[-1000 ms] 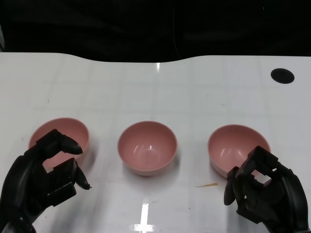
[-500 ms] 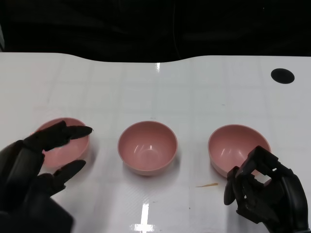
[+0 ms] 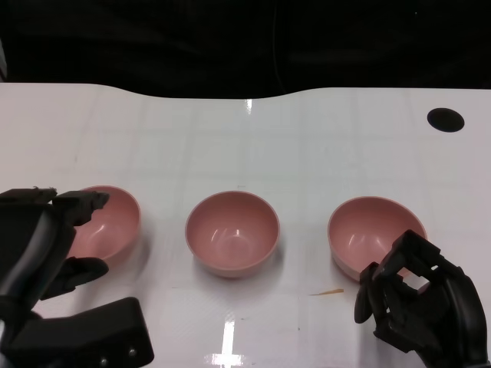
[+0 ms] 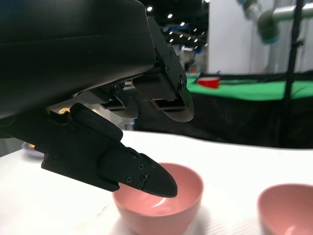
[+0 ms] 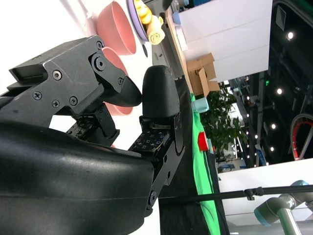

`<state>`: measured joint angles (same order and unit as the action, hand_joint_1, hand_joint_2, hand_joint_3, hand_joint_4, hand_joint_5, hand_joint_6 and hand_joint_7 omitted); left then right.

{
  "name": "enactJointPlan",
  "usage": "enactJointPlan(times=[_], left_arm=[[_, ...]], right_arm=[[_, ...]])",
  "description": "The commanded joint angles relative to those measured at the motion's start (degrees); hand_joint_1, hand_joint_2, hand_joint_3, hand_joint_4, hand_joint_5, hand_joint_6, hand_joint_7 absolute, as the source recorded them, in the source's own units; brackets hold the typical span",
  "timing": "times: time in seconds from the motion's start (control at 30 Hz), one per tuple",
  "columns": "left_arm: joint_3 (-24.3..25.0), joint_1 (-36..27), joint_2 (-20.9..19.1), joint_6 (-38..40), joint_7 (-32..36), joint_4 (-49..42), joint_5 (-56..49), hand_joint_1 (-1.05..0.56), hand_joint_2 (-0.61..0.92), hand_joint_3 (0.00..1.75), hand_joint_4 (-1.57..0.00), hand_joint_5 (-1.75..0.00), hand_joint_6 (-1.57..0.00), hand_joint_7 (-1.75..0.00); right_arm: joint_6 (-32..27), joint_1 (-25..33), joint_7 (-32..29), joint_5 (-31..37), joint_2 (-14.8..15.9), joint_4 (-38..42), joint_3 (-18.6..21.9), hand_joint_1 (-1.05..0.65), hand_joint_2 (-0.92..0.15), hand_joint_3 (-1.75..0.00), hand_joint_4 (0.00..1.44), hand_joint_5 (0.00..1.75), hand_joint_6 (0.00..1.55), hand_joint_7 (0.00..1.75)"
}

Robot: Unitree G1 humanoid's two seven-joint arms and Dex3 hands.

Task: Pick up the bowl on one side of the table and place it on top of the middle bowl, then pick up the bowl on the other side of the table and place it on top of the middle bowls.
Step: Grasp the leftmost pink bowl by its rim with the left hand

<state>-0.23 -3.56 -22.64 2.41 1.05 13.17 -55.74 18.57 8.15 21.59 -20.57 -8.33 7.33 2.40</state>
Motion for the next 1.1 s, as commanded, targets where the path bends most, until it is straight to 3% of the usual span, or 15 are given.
enactJointPlan(times=[0.03, 0.37, 0.8, 1.1], left_arm=[[-1.6, 3.6, -2.1, 1.0, -0.1, -6.8, 0.0, -0.79, 0.78, 0.02, -0.59, -0.01, -0.66, 0.00], [-7.2, 12.6, -4.4, -0.3, 0.2, -23.3, 3.5, -0.87, 0.91, 0.03, -0.46, 0.00, -0.53, 0.00], [-15.7, 21.6, -3.5, -2.1, 2.4, -39.1, 5.7, -0.93, 0.92, 0.18, -0.39, -0.01, -0.46, 0.00], [-19.4, 27.1, -2.0, -4.6, 5.9, -50.0, 8.1, -0.74, 0.92, 0.17, -0.44, -0.02, -0.49, -0.01]], right_arm=[[0.4, -0.1, 0.3, -0.2, 0.5, 0.1, 0.2, -0.06, -0.60, -1.11, 0.91, 1.75, 0.75, 1.52], [0.8, -0.5, 0.1, -0.1, 0.3, 0.5, 0.1, -0.06, -0.61, -1.10, 0.91, 1.75, 0.75, 1.53], [0.9, -0.1, -1.3, 0.5, -0.2, -0.2, -0.1, -0.06, -0.58, -1.14, 0.93, 1.75, 0.75, 1.56], [1.2, -0.2, -0.8, 0.1, 0.1, 0.2, 0.0, -0.06, -0.58, -1.16, 0.92, 1.75, 0.74, 1.56]])
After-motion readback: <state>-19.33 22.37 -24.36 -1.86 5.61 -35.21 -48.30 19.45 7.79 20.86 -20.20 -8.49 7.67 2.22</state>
